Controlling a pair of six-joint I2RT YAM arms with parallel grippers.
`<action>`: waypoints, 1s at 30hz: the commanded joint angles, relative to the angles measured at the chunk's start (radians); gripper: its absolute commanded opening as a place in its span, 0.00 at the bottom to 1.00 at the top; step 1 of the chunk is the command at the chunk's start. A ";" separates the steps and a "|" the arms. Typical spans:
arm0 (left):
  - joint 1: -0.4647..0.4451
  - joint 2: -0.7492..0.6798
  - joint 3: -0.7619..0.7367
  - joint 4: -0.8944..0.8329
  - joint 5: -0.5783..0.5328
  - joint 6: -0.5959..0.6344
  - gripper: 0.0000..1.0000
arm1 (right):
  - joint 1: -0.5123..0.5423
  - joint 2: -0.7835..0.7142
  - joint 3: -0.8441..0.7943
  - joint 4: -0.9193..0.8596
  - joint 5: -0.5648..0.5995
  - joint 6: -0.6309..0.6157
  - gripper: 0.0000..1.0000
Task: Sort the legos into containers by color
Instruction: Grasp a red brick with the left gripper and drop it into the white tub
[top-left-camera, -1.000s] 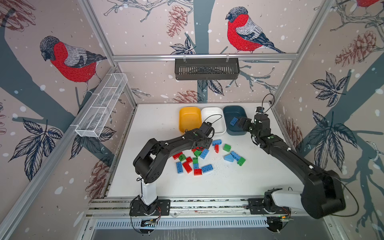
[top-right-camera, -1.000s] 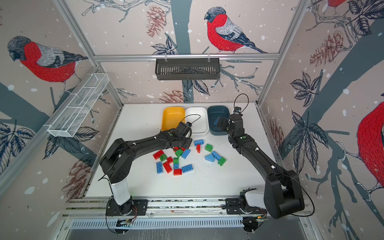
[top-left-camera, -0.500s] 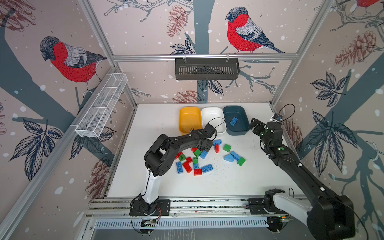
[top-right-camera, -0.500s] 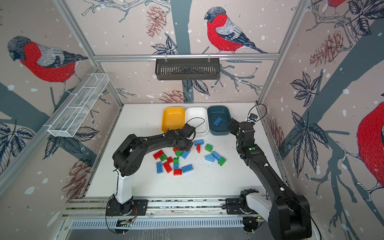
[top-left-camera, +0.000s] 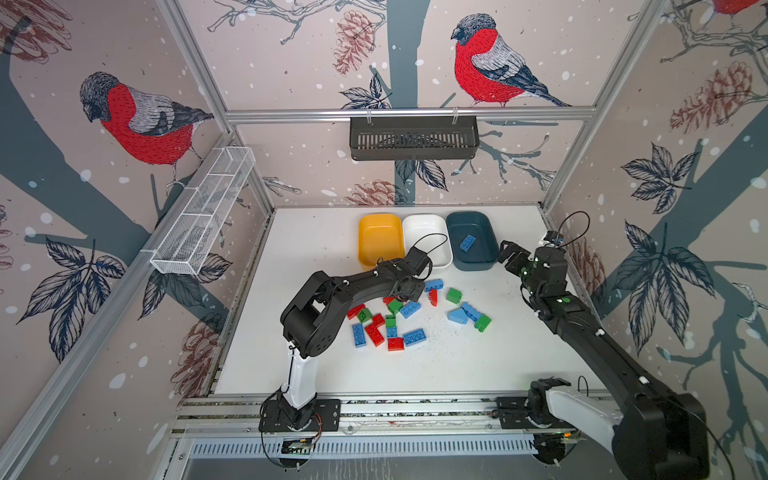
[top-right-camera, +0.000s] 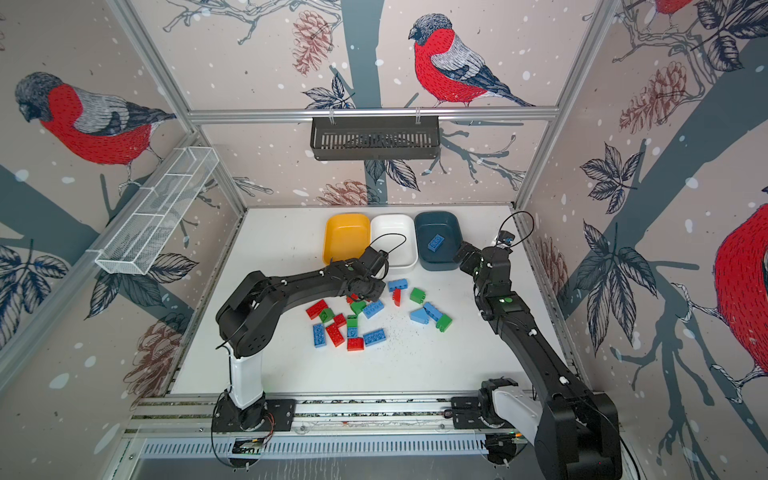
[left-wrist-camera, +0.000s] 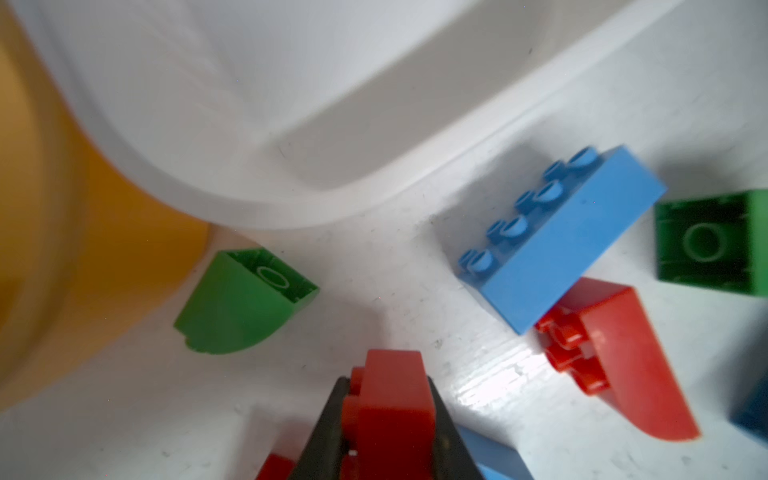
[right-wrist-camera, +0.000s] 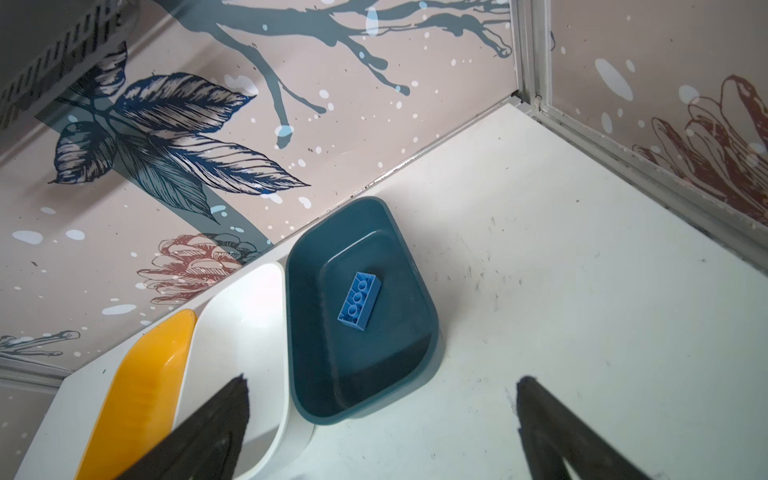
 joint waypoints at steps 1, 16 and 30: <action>0.005 -0.050 -0.003 0.071 0.000 -0.035 0.05 | 0.002 -0.024 -0.022 0.054 -0.032 -0.002 1.00; 0.054 -0.026 0.127 0.379 0.007 -0.228 0.00 | 0.106 0.068 0.005 0.058 -0.064 -0.010 0.99; 0.104 0.341 0.622 0.120 -0.041 -0.145 0.35 | 0.117 0.130 0.073 -0.038 -0.058 -0.019 1.00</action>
